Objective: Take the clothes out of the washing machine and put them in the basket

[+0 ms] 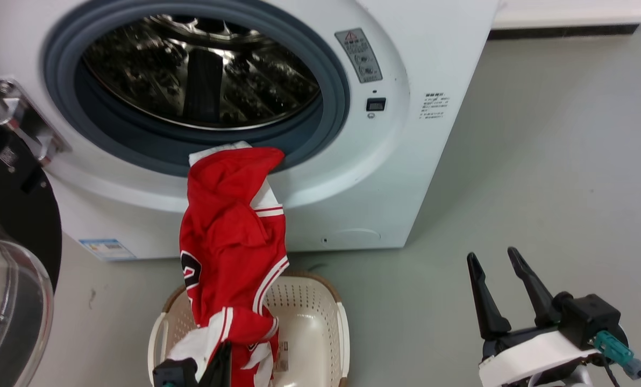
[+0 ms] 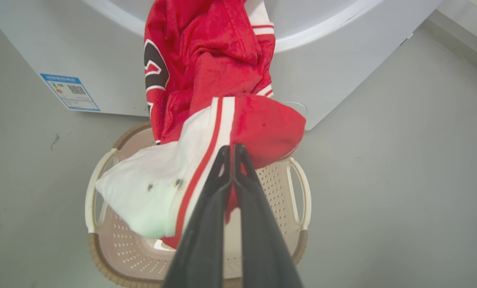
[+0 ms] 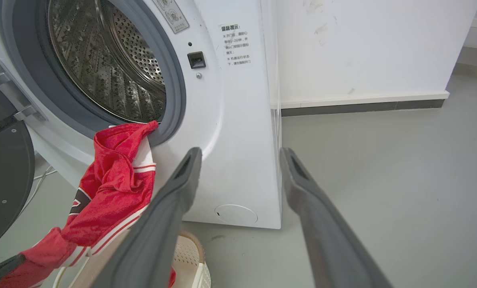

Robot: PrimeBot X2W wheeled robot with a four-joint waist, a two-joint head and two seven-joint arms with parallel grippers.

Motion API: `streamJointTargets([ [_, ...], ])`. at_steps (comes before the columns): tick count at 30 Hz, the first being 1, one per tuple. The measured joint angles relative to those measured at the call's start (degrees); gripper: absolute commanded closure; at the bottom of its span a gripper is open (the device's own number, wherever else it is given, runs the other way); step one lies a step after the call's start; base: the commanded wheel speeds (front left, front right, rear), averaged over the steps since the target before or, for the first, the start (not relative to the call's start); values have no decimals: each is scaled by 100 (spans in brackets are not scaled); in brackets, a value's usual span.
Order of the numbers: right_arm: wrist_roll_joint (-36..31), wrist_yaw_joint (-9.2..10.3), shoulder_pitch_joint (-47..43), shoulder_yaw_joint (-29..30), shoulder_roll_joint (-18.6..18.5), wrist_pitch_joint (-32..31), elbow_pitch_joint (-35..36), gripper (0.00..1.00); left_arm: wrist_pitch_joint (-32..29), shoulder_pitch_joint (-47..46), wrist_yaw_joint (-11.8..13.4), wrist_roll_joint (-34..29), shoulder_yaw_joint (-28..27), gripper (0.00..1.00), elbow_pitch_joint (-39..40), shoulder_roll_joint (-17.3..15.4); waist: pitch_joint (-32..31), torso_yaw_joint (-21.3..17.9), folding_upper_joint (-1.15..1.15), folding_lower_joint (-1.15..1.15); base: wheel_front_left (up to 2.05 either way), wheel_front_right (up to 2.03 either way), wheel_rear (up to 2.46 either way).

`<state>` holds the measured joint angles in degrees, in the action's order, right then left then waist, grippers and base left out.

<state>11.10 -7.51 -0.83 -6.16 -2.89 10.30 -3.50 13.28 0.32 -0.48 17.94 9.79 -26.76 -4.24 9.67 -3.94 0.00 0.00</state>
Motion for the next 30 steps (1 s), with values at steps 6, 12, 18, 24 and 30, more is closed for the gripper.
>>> streamJointTargets([
  [6, -13, 1, 331, -93, -1, 25, 65, 0, 93, -353, -1, 164, 56, 100, -877, 77, 629, -58, 0, 1, 0, 0, 0],
  [12, -35, 1, 675, -146, -1, 85, 166, 0, 157, -1229, -52, 200, -74, 100, -1736, 80, 1382, -153, 0, 1, 0, 0, 0],
  [18, -58, 1, 1026, -297, -3, 147, 232, 0, 165, -2276, -43, 192, -352, 100, -2369, -40, 2212, -267, 0, 1, 0, 0, 0],
  [24, -47, 1, 1336, -509, -1, 223, 227, 0, 179, -3174, 19, 149, -571, 100, -3029, -230, 3003, -455, 0, 2, 0, 0, 0],
  [30, -12, 1, 1482, -532, -2, 286, 151, 0, 179, -3646, 77, 196, -709, 100, -3620, -316, 3484, -669, 0, 2, 0, 0, 0],
])
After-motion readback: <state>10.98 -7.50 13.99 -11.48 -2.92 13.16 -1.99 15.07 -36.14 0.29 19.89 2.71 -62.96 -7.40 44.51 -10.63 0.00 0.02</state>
